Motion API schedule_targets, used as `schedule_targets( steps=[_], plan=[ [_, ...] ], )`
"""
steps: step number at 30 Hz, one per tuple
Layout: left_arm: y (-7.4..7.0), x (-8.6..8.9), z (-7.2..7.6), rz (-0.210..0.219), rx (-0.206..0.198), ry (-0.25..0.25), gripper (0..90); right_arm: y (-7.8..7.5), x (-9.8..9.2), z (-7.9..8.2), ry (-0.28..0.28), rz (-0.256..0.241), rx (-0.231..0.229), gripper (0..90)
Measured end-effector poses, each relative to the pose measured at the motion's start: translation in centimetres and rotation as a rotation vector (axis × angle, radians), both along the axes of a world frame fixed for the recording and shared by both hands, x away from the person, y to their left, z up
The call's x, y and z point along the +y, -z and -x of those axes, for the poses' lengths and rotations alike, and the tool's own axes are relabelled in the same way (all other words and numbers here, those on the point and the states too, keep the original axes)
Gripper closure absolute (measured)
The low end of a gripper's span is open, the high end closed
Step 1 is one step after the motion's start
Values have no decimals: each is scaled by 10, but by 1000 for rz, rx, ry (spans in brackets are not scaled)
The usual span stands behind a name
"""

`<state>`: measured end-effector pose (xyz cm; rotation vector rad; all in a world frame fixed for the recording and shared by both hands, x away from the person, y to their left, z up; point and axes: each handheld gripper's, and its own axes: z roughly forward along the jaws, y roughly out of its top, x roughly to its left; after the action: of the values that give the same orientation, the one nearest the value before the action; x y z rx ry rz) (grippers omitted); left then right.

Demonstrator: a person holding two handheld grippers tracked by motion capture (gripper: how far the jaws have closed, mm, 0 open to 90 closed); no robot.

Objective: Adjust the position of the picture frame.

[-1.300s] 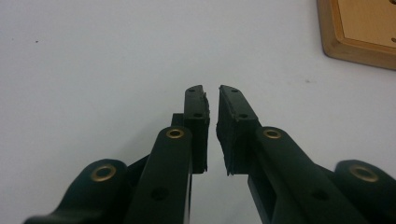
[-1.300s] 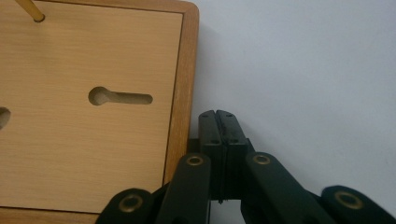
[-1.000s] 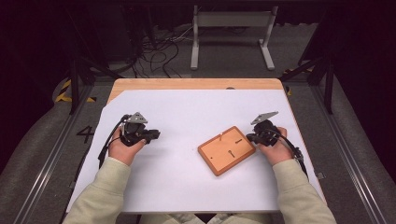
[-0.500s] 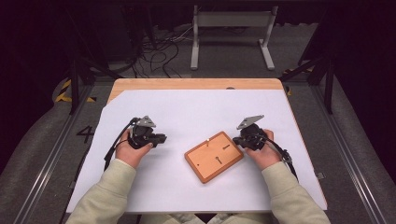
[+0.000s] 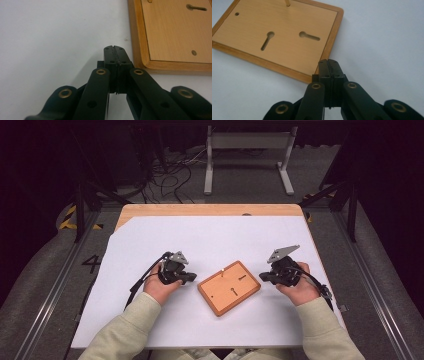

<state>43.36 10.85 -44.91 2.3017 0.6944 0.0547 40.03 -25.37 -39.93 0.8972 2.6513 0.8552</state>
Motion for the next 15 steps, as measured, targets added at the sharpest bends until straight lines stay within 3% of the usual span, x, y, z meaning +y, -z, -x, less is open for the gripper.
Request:
schedule_targets(
  steps=[4,8,15],
  plan=[
    [1,-3,0,16,21,33,897,-2,0,7,-20,17,14,900],
    [3,-8,4,0,31,74,897,-3,-2,12,-27,25,24,900],
    [3,-8,4,-15,36,77,898,-1,-8,16,-24,27,36,900]
  ],
)
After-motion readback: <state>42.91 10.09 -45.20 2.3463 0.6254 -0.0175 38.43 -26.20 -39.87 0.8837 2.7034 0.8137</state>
